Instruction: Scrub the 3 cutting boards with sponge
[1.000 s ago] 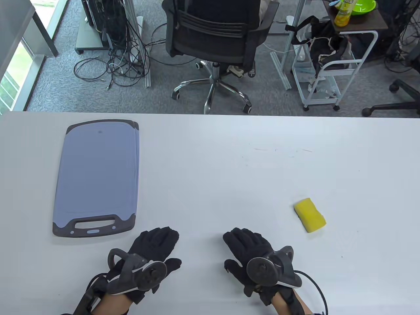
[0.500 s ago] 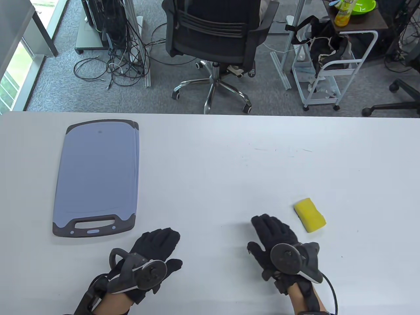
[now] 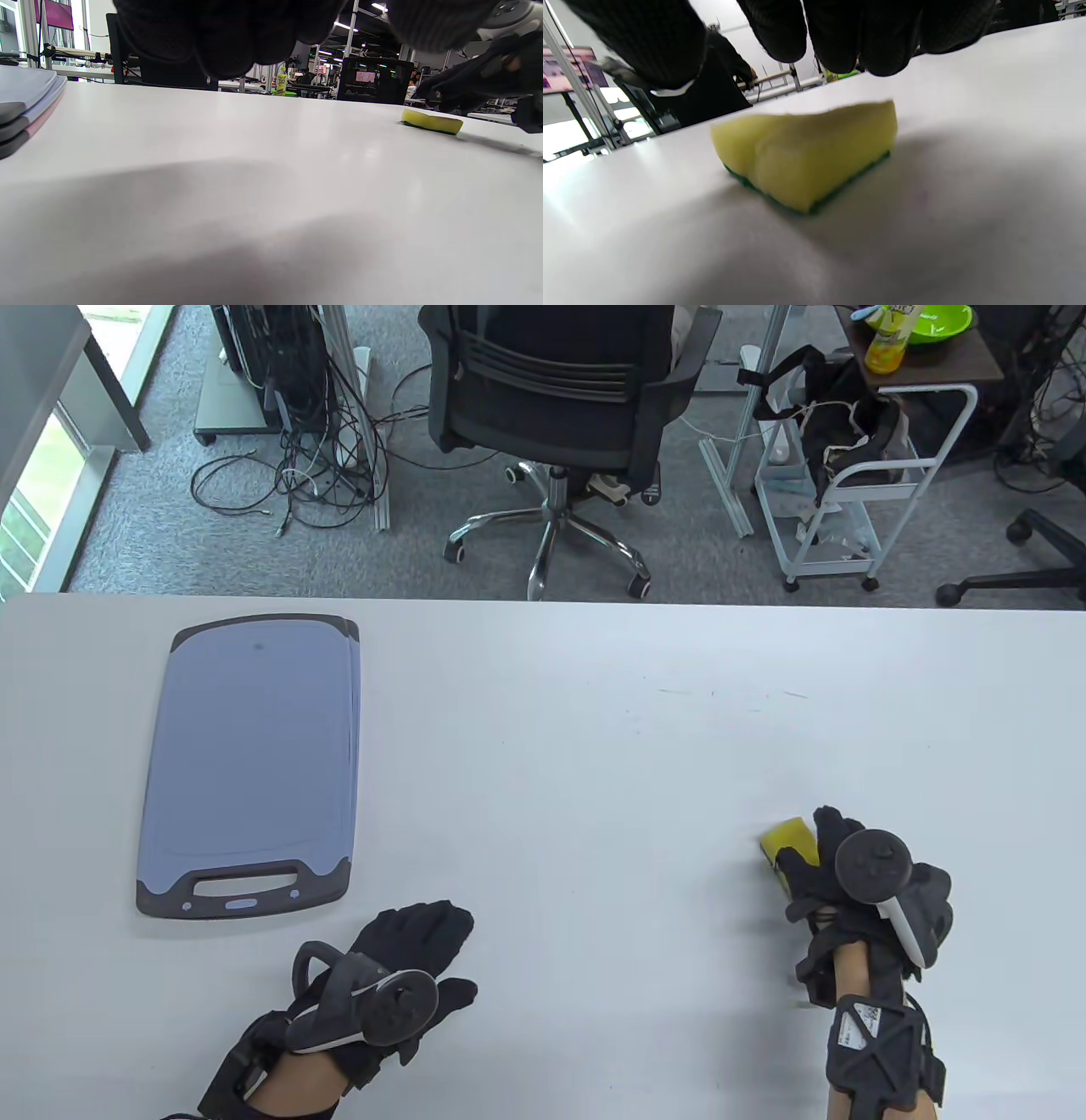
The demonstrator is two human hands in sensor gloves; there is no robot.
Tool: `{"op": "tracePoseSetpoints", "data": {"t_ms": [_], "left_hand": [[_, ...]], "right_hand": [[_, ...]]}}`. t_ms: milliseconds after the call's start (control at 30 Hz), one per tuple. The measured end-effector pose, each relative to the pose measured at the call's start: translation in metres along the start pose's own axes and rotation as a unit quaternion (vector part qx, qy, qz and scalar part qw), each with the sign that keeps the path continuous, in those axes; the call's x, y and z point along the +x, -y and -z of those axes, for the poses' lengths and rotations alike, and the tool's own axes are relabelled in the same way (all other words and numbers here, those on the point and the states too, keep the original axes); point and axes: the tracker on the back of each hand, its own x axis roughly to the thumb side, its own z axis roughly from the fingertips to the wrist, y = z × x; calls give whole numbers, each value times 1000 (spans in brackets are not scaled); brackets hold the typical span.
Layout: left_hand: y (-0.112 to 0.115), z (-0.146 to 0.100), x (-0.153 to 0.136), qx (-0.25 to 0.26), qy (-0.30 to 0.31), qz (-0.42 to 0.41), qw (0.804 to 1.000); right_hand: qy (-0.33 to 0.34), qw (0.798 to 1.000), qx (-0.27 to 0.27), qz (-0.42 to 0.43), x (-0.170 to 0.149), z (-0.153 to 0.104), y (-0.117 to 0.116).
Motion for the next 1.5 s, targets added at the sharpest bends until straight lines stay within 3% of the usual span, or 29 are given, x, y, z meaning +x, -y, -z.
{"op": "tracePoseSetpoints", "data": {"t_ms": [100,300,467,667,867,1033,1200,1500], "left_hand": [[2,2,-1,-7,1,-8,1000],[5,4,-2,-15,1,-10,1000],[6,4,-3,-12,2,-12,1000],[5,3,-8,-7,-10,0,1000],[-1,-3,-47,9,-92,12,996],[-2,-15,-95,-14,-208,80,975],[6,-30,-136,-30,-276,14,960],[28,-27,-150,-57,-311,103,943]], "right_hand": [[-4,999,27,-33,2,10,-13],[11,992,-11,-122,11,10,-25],[17,998,-59,-18,4,-7,-12],[43,997,-68,0,-2,-34,-1],[72,993,-86,35,-8,-51,-3],[83,993,-81,27,-10,-54,-2],[85,991,-88,51,-13,-53,1],[80,990,-97,68,-20,-53,6]]}}
